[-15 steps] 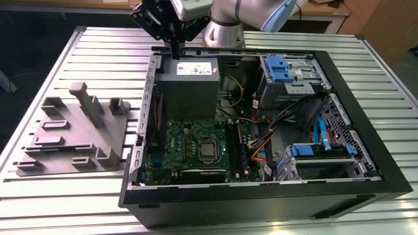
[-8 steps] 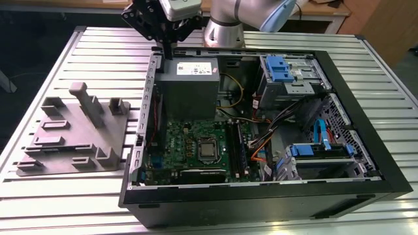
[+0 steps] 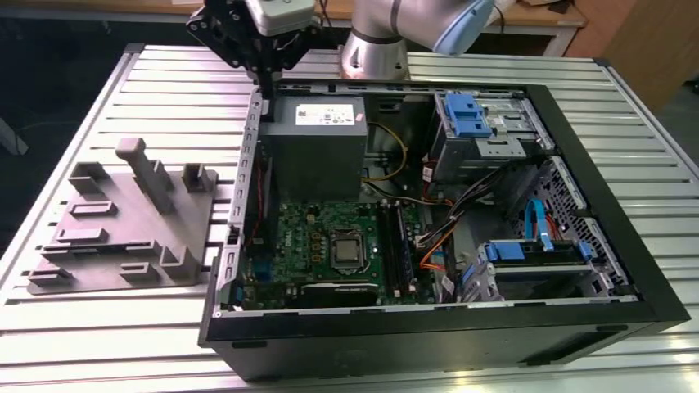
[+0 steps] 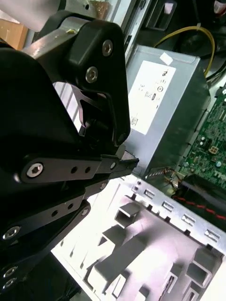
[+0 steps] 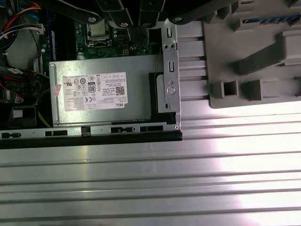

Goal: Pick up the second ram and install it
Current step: 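Reach for the second ram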

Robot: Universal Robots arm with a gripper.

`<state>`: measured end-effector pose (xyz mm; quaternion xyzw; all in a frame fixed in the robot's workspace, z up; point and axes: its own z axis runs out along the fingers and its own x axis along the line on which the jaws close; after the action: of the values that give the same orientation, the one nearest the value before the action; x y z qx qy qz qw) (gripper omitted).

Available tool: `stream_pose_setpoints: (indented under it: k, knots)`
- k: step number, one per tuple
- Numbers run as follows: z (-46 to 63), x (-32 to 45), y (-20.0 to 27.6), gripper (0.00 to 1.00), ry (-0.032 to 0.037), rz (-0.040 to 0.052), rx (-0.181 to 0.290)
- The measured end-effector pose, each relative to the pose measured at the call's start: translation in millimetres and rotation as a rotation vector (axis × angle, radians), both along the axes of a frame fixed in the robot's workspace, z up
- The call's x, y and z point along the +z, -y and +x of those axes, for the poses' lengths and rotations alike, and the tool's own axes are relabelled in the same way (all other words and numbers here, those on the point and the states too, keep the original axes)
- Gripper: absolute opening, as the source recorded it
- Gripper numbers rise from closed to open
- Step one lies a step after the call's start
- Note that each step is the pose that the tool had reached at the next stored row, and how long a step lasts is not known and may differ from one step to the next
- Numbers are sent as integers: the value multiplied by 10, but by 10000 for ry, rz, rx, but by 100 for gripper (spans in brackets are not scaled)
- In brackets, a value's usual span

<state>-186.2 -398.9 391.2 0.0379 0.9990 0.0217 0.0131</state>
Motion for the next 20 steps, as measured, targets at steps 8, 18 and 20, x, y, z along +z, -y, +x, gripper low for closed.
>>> stream_pose_setpoints:
  k: [8,18,20]
  knots:
    - [-162,-8,0,10,-1,0,1]
    - [-391,-21,0,10,0,1,0]
    - [-445,-23,0,10,0,0,1]
